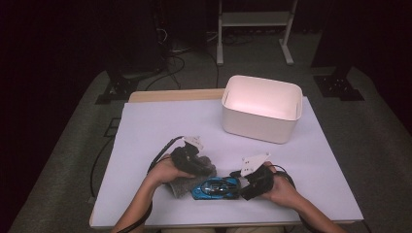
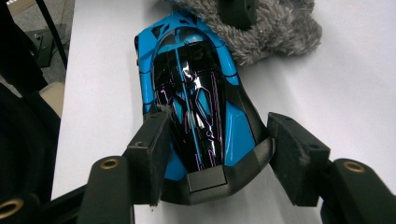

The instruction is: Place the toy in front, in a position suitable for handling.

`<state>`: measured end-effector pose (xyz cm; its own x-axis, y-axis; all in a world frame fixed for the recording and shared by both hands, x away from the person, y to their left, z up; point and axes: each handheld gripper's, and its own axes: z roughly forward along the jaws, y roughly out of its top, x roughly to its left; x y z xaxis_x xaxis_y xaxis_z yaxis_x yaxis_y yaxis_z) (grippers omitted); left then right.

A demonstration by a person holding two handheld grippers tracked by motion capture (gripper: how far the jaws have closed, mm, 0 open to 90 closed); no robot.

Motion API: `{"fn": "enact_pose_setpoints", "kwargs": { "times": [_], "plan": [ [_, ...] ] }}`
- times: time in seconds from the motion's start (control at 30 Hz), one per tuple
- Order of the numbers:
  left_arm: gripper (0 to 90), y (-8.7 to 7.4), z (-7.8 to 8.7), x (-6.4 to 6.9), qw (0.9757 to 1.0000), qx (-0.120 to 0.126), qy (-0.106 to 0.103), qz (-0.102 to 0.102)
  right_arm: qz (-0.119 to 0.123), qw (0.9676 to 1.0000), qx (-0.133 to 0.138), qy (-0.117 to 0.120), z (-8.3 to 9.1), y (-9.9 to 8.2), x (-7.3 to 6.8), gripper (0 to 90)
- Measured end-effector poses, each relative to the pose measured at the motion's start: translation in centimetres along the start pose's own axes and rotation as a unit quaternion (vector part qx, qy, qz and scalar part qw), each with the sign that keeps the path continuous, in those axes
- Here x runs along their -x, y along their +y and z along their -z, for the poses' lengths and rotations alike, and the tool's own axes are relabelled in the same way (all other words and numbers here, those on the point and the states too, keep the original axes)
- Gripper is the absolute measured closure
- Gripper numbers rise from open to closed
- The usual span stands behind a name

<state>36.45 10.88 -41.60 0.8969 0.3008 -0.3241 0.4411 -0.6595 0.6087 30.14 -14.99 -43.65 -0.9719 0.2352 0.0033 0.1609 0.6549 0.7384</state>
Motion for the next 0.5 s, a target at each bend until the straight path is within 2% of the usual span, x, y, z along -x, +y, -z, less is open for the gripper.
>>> {"fn": "enact_pose_setpoints", "kwargs": {
  "times": [0.1, 0.17, 0.27, 0.3, 0.33, 0.4, 0.5],
  "plan": [
    [78.0, -0.1, 0.1, -0.1, 0.9997, 0.000, -0.020, 0.014, 0.018, 0.9998, 0.001, -0.010, 0.1, 0.0, -0.4, 40.1],
    [78.1, 0.0, 0.3, 0.0, 0.9996, -0.003, -0.024, 0.015, 0.033, 0.9993, 0.002, -0.020, 0.2, 0.1, -0.8, 40.1],
    [79.0, 0.2, 0.5, 0.5, 0.9996, -0.007, -0.025, 0.007, 0.044, 0.9985, 0.001, -0.031, 0.2, 0.2, -1.2, 39.9],
    [79.0, 0.3, 0.5, 0.6, 0.9993, -0.010, -0.036, 0.004, 0.046, 0.9984, 0.001, -0.034, 0.3, 0.2, -1.3, 39.8],
    [77.4, 0.2, 0.3, 1.1, 0.9990, -0.023, -0.037, -0.008, 0.046, 0.9983, -0.001, -0.036, 0.3, 0.2, -1.4, 39.3],
    [74.7, 0.3, 0.1, 1.7, 0.9993, -0.033, -0.007, -0.018, 0.051, 0.9980, -0.003, -0.038, 0.4, 0.3, -1.5, 36.9],
    [74.6, 0.3, 0.2, 1.9, 0.9992, -0.032, -0.008, -0.022, 0.045, 0.9985, -0.001, -0.031, 0.5, 0.1, -1.3, 37.1]
  ]
}}
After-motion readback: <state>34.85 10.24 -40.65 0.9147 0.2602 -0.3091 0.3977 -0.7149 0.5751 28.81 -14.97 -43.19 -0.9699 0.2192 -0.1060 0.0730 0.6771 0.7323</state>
